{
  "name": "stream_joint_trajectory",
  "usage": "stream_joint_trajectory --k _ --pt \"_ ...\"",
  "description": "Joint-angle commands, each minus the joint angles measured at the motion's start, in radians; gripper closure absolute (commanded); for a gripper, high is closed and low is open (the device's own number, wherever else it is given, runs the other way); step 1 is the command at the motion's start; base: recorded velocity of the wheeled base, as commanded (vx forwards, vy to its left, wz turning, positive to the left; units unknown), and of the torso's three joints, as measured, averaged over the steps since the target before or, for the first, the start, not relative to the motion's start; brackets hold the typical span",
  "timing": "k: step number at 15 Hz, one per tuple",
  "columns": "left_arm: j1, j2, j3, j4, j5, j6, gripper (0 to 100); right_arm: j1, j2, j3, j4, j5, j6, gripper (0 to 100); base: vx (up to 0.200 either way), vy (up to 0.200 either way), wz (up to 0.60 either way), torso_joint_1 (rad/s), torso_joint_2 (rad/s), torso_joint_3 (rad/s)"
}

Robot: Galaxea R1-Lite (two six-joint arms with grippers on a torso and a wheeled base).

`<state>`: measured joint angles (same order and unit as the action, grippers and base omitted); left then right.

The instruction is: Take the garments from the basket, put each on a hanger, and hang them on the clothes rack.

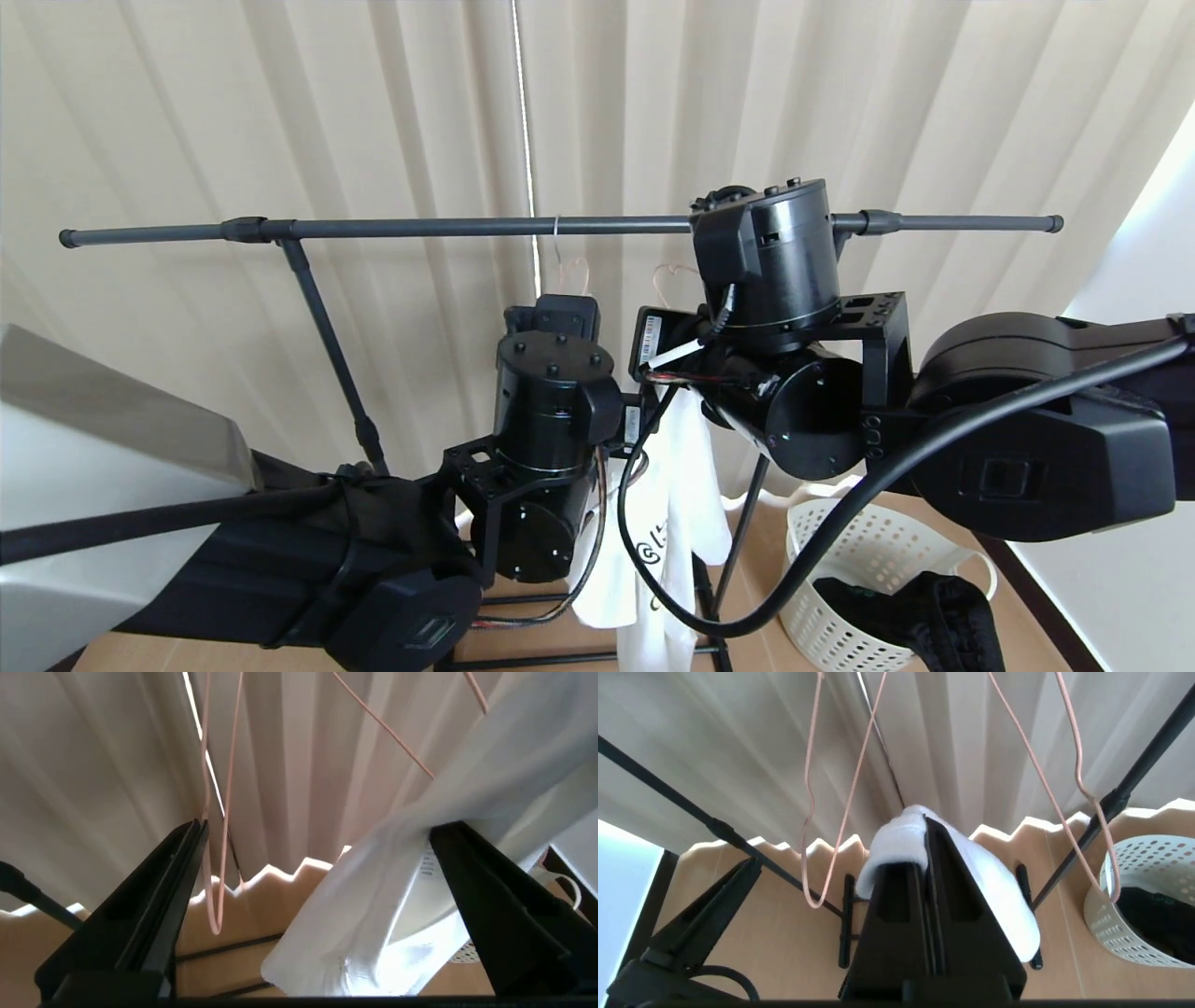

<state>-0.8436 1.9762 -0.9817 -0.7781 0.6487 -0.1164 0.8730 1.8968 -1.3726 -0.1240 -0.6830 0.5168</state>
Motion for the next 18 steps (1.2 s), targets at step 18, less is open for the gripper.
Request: stream_joint_trajectory --k 18 --pt "0.001 0.039 0.287 -0.182 0.000 -0.003 0 -0.009 -0.022 -0.003 -0.002 -0.012 -0.001 100 0.000 0.000 0.00 0.000 0.00 0.000"
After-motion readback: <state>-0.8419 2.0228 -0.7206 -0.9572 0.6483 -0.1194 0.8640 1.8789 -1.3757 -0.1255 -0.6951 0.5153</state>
